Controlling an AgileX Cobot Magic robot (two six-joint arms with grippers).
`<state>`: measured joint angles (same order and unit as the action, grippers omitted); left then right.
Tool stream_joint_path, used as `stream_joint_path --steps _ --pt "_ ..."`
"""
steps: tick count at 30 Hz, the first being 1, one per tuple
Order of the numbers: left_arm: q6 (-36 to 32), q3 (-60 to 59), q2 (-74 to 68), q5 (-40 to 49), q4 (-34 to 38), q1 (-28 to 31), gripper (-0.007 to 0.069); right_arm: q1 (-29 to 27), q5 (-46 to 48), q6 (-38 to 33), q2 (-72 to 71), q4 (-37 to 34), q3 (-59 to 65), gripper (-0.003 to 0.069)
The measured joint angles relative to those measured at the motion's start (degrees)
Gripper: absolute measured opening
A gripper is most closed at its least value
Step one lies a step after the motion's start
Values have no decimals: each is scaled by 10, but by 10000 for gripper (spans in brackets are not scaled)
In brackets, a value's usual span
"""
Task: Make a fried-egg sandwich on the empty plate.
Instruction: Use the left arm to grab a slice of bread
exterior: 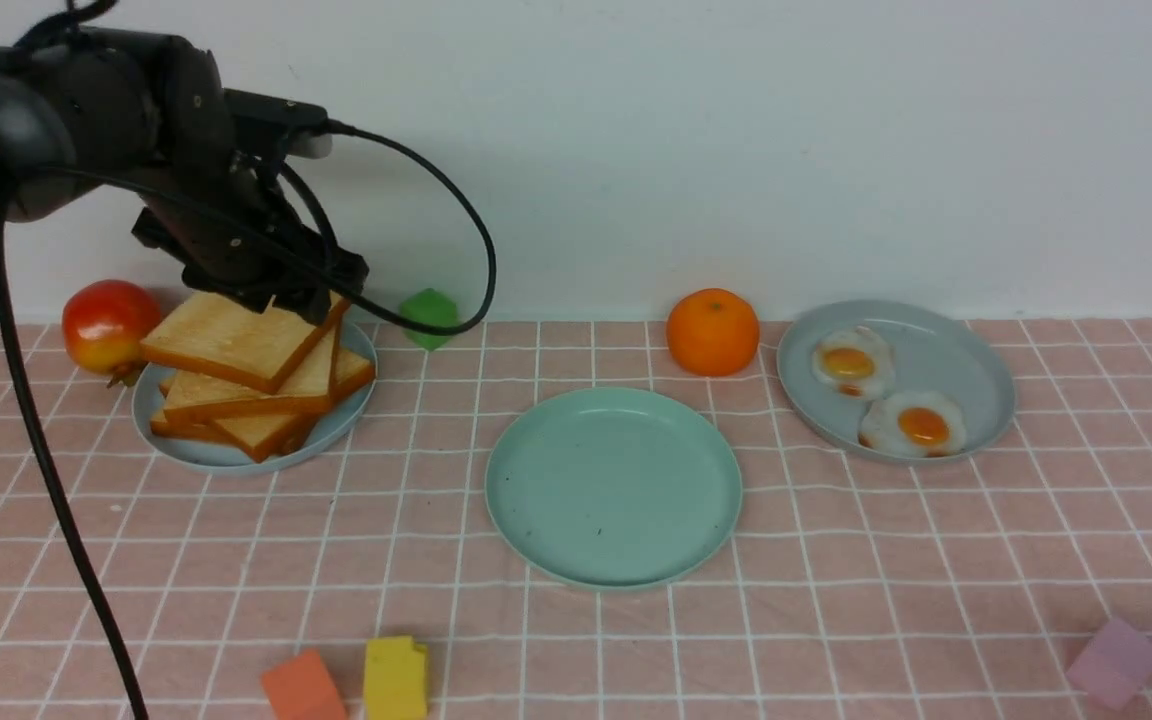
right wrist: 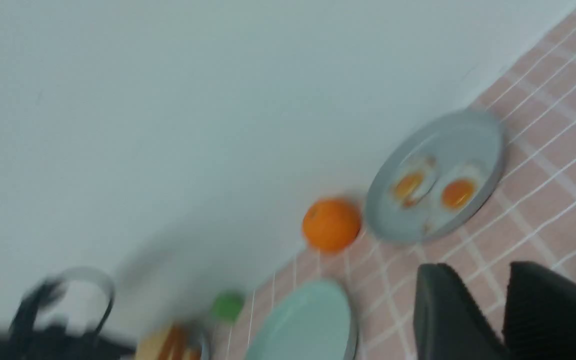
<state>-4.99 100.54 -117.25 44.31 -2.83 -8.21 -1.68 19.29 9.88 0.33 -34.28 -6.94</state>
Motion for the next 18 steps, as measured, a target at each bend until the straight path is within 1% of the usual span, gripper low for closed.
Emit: stream_joint_path --steps 1,2,3,4,6,8,10,15,17,18 --pt "0 0 -4 -8 -6 0 391 0 29 -12 7 3 -20 176" --pt "0 0 -12 -16 -16 0 402 0 87 -39 27 10 -68 148" --pt "0 0 -17 -20 -23 0 407 0 125 -59 36 13 -89 136" --pt "0 0 -20 -21 -27 0 411 0 143 -69 42 14 -102 129" --pt "0 0 -40 -27 -57 0 421 0 245 -135 85 24 -183 89" --pt "7 0 -55 -31 -71 0 425 0 288 -165 107 25 -220 78" --pt "21 0 -65 -39 -77 0 425 0 313 -180 125 25 -244 76" --pt "50 3 -76 -48 -88 0 425 0 328 -190 140 28 -254 76" --pt "59 6 -80 -48 -92 0 413 0 330 -190 140 30 -254 76" --pt "68 6 -81 -47 -97 -1 377 0 332 -190 140 31 -255 76"
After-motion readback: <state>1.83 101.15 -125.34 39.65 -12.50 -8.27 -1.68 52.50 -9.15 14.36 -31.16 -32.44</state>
